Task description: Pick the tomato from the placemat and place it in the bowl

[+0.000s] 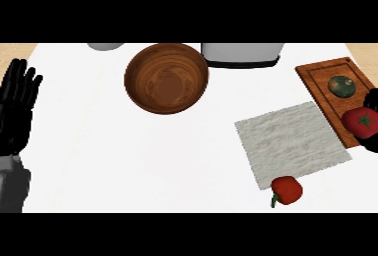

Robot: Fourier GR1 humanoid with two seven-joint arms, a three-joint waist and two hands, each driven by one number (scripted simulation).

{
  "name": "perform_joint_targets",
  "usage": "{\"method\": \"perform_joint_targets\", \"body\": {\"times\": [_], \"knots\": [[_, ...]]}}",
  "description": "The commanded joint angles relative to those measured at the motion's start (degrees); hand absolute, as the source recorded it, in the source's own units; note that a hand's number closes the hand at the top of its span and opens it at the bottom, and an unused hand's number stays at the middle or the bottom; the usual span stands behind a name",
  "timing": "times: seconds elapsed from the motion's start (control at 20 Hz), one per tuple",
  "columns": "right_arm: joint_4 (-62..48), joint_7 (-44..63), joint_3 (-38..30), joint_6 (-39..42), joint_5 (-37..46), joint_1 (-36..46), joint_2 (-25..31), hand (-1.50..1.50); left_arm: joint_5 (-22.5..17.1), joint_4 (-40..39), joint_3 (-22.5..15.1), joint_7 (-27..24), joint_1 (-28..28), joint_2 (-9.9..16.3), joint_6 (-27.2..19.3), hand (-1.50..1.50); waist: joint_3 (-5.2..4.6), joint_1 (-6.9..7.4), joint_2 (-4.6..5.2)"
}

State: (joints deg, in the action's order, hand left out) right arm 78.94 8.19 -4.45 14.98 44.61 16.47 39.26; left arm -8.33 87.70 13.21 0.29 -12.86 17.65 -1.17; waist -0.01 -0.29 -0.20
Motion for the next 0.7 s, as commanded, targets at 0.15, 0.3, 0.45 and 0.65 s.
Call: {"method": "perform_joint_targets", "body": {"times": [0.15,0.3,0.45,0.65], "knots": [[16.98,0.99,-3.58,3.63,-6.65,0.95,-1.17,1.5,-0.03,-1.89,1.35,0.01,-1.94,1.03,-0.05,0.0,-0.05,-0.71,-0.09],[23.06,4.37,-6.34,9.62,-13.57,5.45,-1.72,1.5,-0.21,0.48,0.5,-0.47,1.27,0.25,0.95,0.0,-0.07,-0.32,-0.28],[22.62,8.23,-7.25,11.43,-18.3,11.24,-4.89,1.5,-1.06,-0.28,1.24,1.54,-1.53,1.64,1.43,0.0,-0.04,0.39,-0.04],[26.63,16.97,-6.78,12.88,-23.96,16.98,-10.34,1.5,1.07,0.12,-0.8,-2.64,2.05,-1.77,0.21,0.0,-0.07,0.55,-0.14]]}}
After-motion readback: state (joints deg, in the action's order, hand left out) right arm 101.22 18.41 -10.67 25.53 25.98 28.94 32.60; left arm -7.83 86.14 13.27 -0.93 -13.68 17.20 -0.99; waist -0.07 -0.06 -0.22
